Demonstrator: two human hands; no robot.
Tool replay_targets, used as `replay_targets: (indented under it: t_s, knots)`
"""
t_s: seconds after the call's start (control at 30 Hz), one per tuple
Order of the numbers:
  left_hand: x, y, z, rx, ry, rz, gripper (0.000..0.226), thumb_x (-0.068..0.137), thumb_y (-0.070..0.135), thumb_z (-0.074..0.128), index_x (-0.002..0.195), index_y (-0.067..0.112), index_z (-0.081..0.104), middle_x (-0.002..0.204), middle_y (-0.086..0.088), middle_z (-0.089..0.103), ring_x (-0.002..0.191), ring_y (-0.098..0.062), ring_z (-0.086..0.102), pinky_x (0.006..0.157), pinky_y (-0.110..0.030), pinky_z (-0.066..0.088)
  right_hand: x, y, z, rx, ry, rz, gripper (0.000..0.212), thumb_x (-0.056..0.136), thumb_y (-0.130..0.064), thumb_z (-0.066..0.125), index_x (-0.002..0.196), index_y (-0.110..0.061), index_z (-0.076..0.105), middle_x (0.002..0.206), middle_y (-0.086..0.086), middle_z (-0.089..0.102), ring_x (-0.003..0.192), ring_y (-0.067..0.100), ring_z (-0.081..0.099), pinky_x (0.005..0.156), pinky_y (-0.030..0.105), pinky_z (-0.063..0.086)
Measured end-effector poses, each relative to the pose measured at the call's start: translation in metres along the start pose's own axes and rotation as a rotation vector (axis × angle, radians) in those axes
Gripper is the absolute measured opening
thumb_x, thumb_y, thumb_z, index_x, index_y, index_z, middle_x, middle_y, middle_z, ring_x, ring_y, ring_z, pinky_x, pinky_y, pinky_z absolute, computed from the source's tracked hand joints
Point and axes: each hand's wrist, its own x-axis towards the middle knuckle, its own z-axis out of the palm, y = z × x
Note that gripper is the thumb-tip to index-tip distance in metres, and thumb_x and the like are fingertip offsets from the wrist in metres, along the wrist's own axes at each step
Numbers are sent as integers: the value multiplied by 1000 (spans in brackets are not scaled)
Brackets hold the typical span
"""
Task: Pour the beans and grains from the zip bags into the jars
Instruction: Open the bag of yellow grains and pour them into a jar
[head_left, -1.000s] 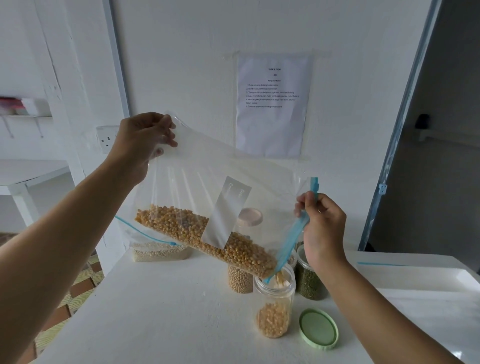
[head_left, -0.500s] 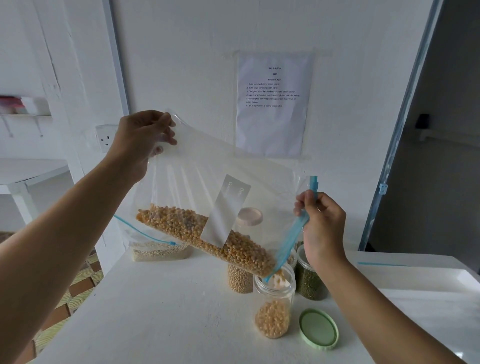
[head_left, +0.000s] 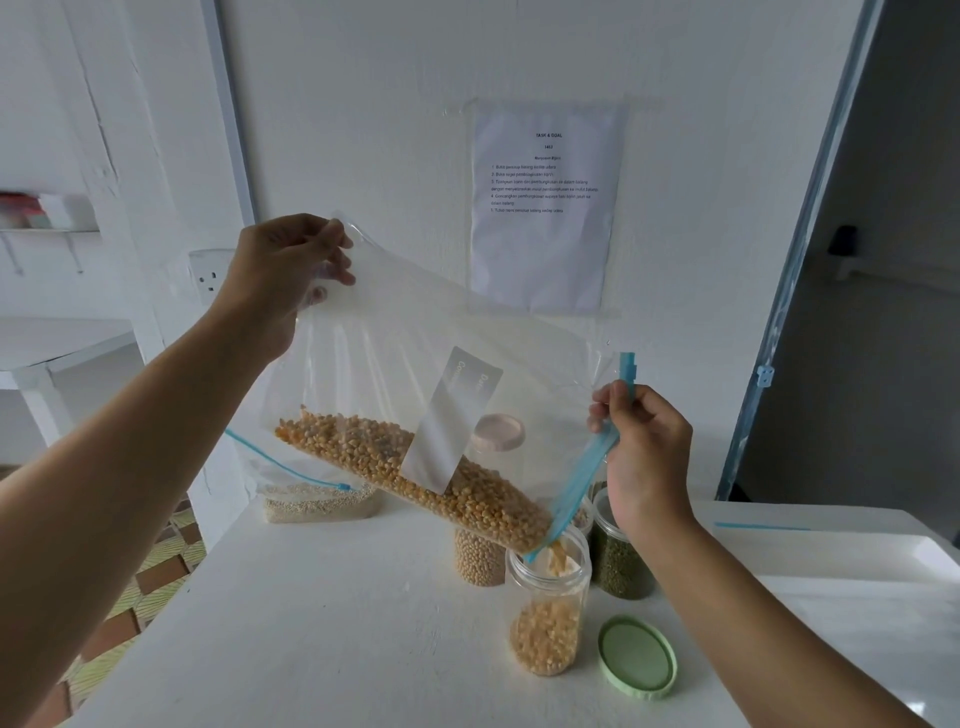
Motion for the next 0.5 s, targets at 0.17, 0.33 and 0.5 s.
replay_targets:
  t_s: [0.17, 0.33, 0.5]
  knots:
    - [-2, 0, 0, 2, -1, -1, 19, 100, 24, 64, 85, 17, 71, 78, -5, 66, 69, -15, 65, 76, -36, 42, -1, -1, -1, -3, -4, 6, 28, 102, -16, 58, 77, -7, 66, 65, -2, 59, 66, 17, 48, 76, 34, 45]
    - [-3, 3, 1, 2, -7, 2, 18, 100, 24, 64, 86, 16, 72, 77, -4, 66, 69, -15, 65, 77, -37, 42, -1, -2, -2, -12, -8, 5, 27, 102, -16, 58, 78, -7, 67, 67, -1, 59, 67, 18, 49, 76, 33, 47]
    - [-4, 5, 3, 7, -9, 1, 17, 100, 23, 64, 87, 16, 72, 76, -3, 66, 69, -14, 65, 79, -38, 43, -2, -3, -3, -9, -5, 12, 27, 102, -16, 58, 79, -6, 67, 66, -2, 59, 66, 16, 49, 75, 32, 47]
